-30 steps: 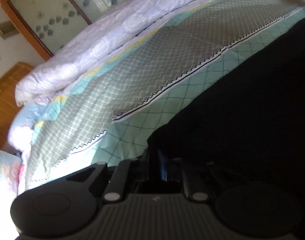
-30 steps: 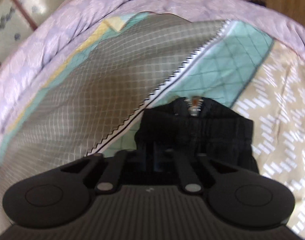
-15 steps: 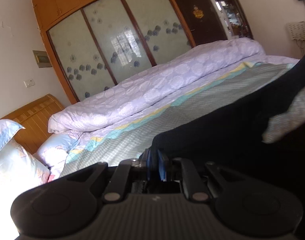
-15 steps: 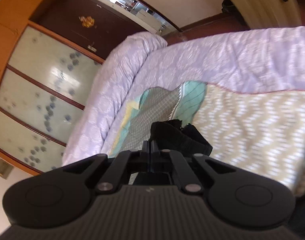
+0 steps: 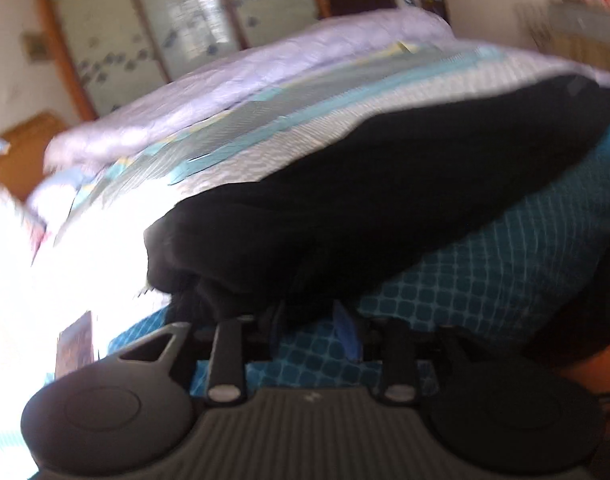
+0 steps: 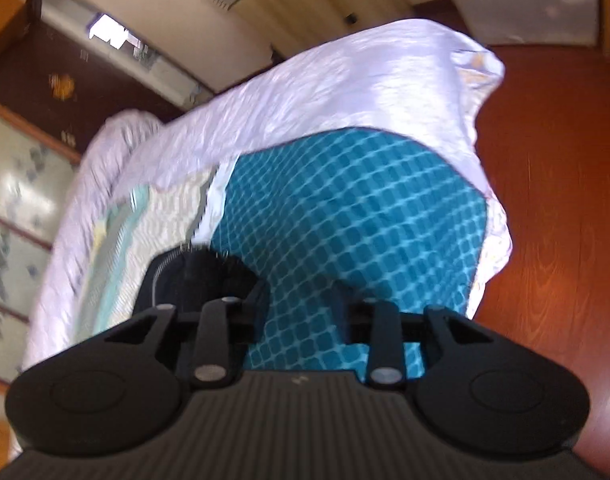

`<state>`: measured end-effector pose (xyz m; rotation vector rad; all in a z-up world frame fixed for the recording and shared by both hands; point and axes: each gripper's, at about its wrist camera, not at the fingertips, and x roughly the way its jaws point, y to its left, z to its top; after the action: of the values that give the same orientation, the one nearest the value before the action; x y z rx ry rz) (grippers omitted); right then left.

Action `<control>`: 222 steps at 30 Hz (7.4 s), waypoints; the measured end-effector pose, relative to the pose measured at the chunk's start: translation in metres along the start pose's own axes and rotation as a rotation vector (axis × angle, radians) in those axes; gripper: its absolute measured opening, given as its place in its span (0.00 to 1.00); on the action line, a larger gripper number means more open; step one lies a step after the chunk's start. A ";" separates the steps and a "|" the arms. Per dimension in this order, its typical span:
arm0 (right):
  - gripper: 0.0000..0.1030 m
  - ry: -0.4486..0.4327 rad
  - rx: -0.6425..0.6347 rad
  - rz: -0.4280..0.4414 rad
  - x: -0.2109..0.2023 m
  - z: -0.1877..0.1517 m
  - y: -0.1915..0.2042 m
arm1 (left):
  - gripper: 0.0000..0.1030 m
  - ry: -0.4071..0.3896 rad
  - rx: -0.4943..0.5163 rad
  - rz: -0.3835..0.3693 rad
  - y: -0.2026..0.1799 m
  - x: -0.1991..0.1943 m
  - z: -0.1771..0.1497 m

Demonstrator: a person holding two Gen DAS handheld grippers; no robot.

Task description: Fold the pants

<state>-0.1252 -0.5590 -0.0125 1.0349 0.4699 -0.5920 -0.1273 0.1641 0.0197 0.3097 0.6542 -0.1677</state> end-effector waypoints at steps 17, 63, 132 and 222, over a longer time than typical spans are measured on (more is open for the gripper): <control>0.44 0.206 -0.375 0.192 0.000 -0.132 0.075 | 0.79 0.108 -1.050 -0.056 0.148 0.042 -0.012; 0.12 0.051 -0.207 0.105 0.067 -0.005 0.058 | 0.38 0.235 -0.686 0.074 0.039 0.094 0.035; 0.29 0.392 -0.964 0.522 -0.036 -0.270 0.210 | 0.50 0.070 -1.097 -0.070 0.115 0.014 -0.035; 0.16 0.196 -0.929 0.422 -0.075 -0.266 0.195 | 0.94 0.229 -0.147 -0.569 -0.236 0.128 0.267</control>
<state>-0.0769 -0.2291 0.0445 0.2711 0.5919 0.1315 0.0667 -0.1542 0.0864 -0.0077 0.9672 -0.6319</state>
